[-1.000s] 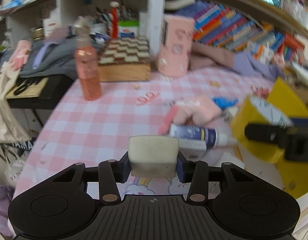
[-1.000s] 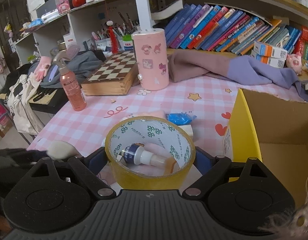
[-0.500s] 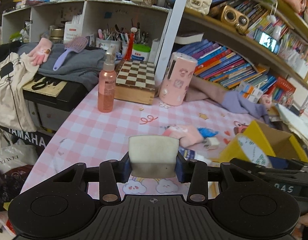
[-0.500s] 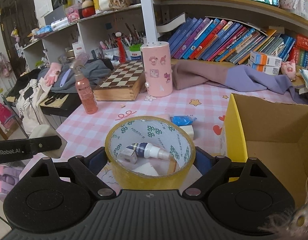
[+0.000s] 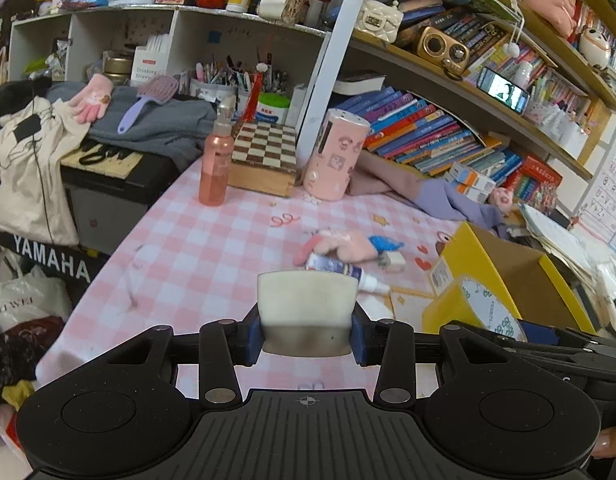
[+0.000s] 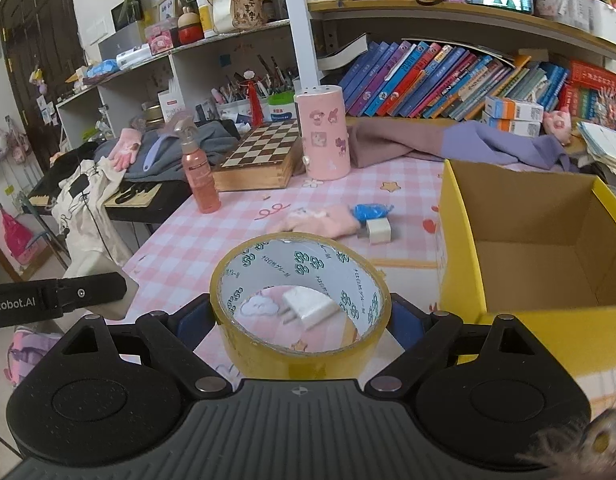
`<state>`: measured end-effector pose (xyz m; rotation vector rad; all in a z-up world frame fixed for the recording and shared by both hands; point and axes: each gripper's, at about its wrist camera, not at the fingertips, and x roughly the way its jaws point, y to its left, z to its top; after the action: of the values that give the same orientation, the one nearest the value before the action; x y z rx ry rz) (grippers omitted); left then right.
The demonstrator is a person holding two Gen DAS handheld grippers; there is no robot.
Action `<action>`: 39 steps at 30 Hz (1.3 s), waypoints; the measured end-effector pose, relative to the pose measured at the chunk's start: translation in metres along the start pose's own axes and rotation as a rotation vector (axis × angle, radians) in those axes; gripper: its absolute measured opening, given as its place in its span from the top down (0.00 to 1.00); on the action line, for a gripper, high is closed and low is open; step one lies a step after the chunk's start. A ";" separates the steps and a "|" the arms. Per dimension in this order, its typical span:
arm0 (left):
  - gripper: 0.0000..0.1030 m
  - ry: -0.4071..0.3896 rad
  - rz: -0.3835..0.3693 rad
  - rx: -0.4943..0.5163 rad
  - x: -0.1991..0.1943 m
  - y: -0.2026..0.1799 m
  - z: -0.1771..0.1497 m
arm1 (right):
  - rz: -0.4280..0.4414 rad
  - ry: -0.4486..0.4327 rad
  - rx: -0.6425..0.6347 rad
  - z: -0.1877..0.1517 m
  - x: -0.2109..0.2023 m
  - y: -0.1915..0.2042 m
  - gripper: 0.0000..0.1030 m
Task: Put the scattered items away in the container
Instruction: 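Lift the tape roll with the right tool while the left tool grasps the cream eraser, then carry the tape roll and eraser with both tools over the yellow box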
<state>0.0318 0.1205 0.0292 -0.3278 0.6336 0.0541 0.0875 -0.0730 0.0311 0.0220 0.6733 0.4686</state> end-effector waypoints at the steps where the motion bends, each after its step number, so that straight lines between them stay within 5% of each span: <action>1: 0.61 -0.003 -0.003 0.002 -0.005 0.000 -0.002 | -0.002 -0.003 0.002 -0.004 -0.005 0.001 0.13; 17: 0.62 0.041 -0.108 0.033 -0.037 -0.010 -0.041 | -0.077 0.040 0.061 -0.063 -0.061 0.005 0.13; 39: 0.63 0.117 -0.222 0.125 -0.030 -0.042 -0.055 | -0.205 0.090 0.161 -0.088 -0.090 -0.019 0.13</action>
<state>-0.0180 0.0648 0.0170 -0.2799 0.7100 -0.2181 -0.0190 -0.1399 0.0119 0.0835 0.7913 0.2183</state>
